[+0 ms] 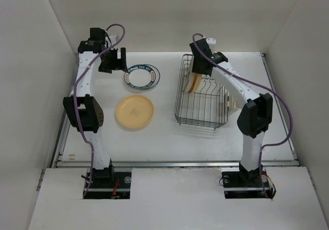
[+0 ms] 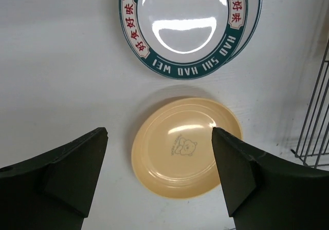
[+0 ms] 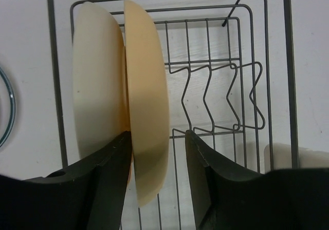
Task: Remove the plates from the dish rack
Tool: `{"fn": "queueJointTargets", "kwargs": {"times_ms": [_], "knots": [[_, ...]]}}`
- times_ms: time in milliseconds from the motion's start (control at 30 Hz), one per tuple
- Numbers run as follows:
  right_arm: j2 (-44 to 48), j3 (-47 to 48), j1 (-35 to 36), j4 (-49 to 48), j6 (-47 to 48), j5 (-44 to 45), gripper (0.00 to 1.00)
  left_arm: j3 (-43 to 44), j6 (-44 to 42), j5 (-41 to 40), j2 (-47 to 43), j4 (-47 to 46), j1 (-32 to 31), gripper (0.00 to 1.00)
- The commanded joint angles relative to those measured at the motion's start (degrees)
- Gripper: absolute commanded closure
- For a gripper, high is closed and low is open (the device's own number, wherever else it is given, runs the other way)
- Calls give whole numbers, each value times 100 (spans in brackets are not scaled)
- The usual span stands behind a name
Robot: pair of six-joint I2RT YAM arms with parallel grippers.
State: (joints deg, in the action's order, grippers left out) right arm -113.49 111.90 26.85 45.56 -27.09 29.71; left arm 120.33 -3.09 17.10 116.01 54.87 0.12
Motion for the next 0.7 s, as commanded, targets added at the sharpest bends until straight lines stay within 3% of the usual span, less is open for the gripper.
{"fn": "queueJointTargets", "kwargs": {"times_ms": [0,133,267,667], "knots": [[-251,-71,-48,-12,-103,218,49,-133,-341,-137,-332,445,23,19],[-358,-19,-48,41,-103,272,64,-133,-455,-5,-482,673,23,19],[-218,218,-48,146,-103,499,97,-186,-595,-5,-693,797,23,19],[-199,1467,232,673,1135,2397,100,-353,-658,-58,-869,911,23,19]]}}
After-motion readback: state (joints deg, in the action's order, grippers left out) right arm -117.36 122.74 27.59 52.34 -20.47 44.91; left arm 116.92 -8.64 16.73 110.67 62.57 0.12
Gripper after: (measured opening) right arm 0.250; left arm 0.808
